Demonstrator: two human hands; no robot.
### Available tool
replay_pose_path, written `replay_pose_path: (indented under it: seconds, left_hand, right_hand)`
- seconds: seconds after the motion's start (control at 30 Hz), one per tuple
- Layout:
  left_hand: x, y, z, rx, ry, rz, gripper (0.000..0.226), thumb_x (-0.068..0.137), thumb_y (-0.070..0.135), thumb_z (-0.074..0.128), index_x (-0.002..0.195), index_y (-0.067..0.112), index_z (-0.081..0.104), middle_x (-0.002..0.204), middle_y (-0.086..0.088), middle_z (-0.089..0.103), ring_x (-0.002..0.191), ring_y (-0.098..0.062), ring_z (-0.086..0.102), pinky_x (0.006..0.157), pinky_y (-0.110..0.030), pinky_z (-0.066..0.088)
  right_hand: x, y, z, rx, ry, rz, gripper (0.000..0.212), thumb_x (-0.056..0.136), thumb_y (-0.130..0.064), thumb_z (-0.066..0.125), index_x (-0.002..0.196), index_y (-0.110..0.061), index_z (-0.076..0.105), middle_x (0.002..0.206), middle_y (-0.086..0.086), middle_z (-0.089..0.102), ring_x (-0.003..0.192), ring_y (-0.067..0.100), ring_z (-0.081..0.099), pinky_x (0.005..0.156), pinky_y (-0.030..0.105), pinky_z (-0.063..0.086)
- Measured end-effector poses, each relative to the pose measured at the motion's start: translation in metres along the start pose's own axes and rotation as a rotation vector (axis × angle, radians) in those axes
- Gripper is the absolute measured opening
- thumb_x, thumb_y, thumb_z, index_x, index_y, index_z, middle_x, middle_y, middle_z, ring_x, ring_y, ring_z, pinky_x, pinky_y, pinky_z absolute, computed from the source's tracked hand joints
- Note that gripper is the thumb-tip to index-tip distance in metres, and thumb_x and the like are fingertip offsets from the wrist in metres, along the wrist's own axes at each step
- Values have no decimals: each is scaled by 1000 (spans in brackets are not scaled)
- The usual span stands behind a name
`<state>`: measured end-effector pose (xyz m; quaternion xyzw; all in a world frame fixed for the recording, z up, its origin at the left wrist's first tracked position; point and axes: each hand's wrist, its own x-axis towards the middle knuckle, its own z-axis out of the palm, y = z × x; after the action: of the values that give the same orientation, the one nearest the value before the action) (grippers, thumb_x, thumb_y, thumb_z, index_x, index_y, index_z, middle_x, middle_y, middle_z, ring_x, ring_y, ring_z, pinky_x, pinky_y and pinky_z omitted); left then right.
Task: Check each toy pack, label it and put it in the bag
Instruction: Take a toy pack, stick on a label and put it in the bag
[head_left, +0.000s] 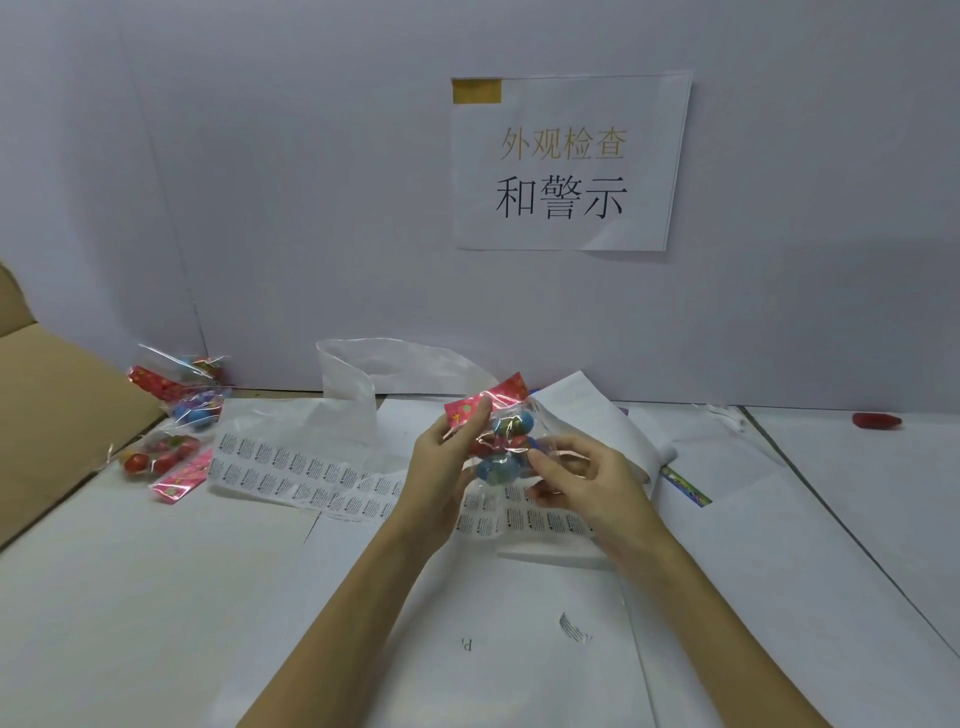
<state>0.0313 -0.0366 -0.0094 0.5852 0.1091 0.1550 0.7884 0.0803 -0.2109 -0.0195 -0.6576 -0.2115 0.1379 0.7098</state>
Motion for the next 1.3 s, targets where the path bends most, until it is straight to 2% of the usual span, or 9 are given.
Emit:
replay_pose_path:
  seconds: [0.2,0.33,0.43,0.5,0.63,0.83,0.97,1.1,1.3]
  left_hand:
    - [1,1,-7,-153,126,-41,27,89,23,79,110,7,75,102,-10,80,87,-22,78,75,-29,60]
    - [2,-8,1,231,356,157,45,84,40,85,115,21,58,109,2,70,92,-14,73,82,-33,62]
    - [-1,-5,6,155,86,79,43,90,57,70,110,19,71,112,-4,74,93,-16,75,77,-32,62]
    - [-4,-4,9,-3,-99,-1,44,93,50,70,115,13,75,114,-12,76,98,-24,76,80,-33,62]
    - [-2,-8,4,-96,-69,-3,27,94,20,74,117,6,72,113,-16,76,103,-33,75,85,-37,61]
    - [-3,0,4,-176,-122,-7,31,97,27,72,122,10,74,124,-17,73,107,-30,73,89,-36,60]
    - [-6,0,10,54,-42,86,40,96,53,58,123,26,73,124,-1,73,119,-22,67,99,-38,56]
    - [-6,-4,9,191,-33,244,28,98,27,71,123,38,70,119,1,74,110,-17,72,95,-37,60]
    - [-7,-6,6,321,-84,315,33,98,17,72,116,45,72,118,7,74,110,-19,72,83,-29,62]
  right_hand:
    - [4,4,-1,-73,-31,4,18,93,-21,76,110,-15,73,92,6,79,78,17,75,73,27,61]
    - [5,5,7,-70,164,-86,25,89,-19,82,109,-20,67,98,4,75,82,13,75,71,28,62]
    - [2,11,7,-402,237,-352,35,84,-24,86,109,-29,62,106,-7,65,88,6,68,75,15,56]
    - [-1,16,9,-673,189,-522,43,82,-28,87,119,-27,64,114,-7,54,97,5,63,83,9,50]
    - [-2,16,11,-912,186,-680,53,82,-23,88,131,-24,68,120,-2,52,112,17,56,93,16,50]
    - [-5,10,13,-973,297,-750,49,87,-23,81,133,-28,66,125,-2,53,113,17,51,96,20,48]
    - [-3,7,13,-511,281,-558,32,94,-13,75,123,-21,63,117,-7,68,103,10,69,90,19,55]
    - [0,7,12,55,172,-199,23,98,-7,69,119,-14,64,113,6,77,101,19,77,81,29,63]
    - [3,5,5,26,158,90,36,89,-27,79,121,-14,68,112,9,78,95,23,78,87,39,64]
